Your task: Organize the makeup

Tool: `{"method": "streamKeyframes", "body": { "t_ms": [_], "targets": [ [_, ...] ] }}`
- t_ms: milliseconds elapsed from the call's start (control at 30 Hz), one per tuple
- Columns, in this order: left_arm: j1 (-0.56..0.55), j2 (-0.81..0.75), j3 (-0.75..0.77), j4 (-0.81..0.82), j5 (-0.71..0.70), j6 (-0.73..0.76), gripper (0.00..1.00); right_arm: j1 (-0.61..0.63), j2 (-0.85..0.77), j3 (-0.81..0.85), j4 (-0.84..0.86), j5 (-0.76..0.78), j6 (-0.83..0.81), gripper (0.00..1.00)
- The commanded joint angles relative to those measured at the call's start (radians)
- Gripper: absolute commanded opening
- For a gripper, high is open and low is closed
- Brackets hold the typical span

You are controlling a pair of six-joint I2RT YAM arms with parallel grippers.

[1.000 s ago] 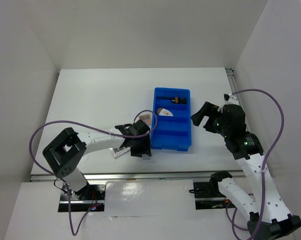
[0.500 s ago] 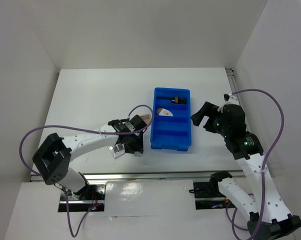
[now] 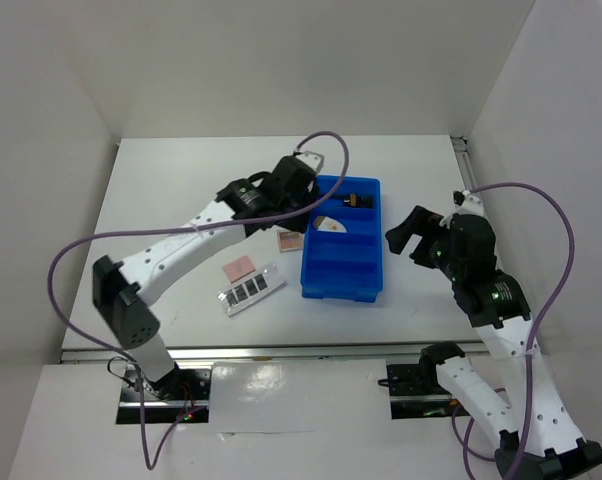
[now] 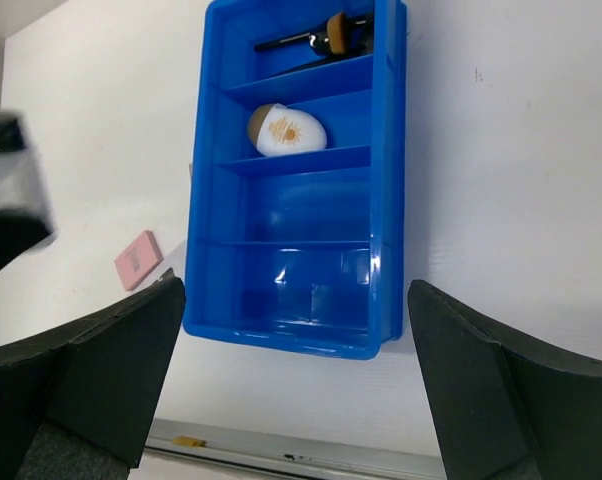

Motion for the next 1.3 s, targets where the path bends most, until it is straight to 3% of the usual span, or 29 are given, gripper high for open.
{"method": "streamKeyframes", "body": {
  "t_ms": [0, 67, 267, 567, 767, 833, 933, 967, 1000, 1267],
  "targets": [
    [0.014, 0.176, 0.095, 0.139, 0.025, 0.246, 0.17, 0.001, -0.04, 0.022, -0.022, 0.037, -0.015, 1.0],
    [0.014, 0.283, 0.181, 0.176, 0.038, 0.291, 0.12, 0.001, -0.04, 0.022, -0.043, 0.057, -0.015, 1.0],
    [0.014, 0.51, 0.456, 0.15, 0.092, 0.379, 0.17, 0.001, -0.065, 0.022, -0.072, 0.092, -0.006, 1.0],
    [0.014, 0.626, 0.476, 0.237, 0.146, 0.467, 0.21, 0.001, -0.046, 0.031, -0.072, 0.123, -0.006, 1.0],
    [-0.016, 0.689, 0.476, 0.279, 0.066, 0.544, 0.33, 0.001, -0.025, 0.04, -0.072, 0.123, -0.015, 1.0],
    [-0.016, 0.698, 0.476, 0.279, 0.043, 0.553, 0.38, 0.001, -0.025, 0.04, -0.072, 0.123, -0.015, 1.0],
    [-0.036, 0.686, 0.466, 0.279, 0.008, 0.553, 0.68, 0.001, -0.025, 0.04, -0.062, 0.123, -0.015, 1.0],
    [-0.036, 0.686, 0.466, 0.279, -0.018, 0.543, 0.9, 0.001, -0.025, 0.04, -0.062, 0.123, -0.015, 1.0],
    [-0.047, 0.676, 0.466, 0.288, -0.018, 0.543, 0.97, 0.001, -0.025, 0.04, -0.062, 0.123, -0.015, 1.0],
    [-0.058, 0.595, 0.499, 0.227, -0.083, 0.498, 0.99, 0.001, -0.016, 0.072, -0.072, 0.132, -0.015, 1.0]
  ]
}}
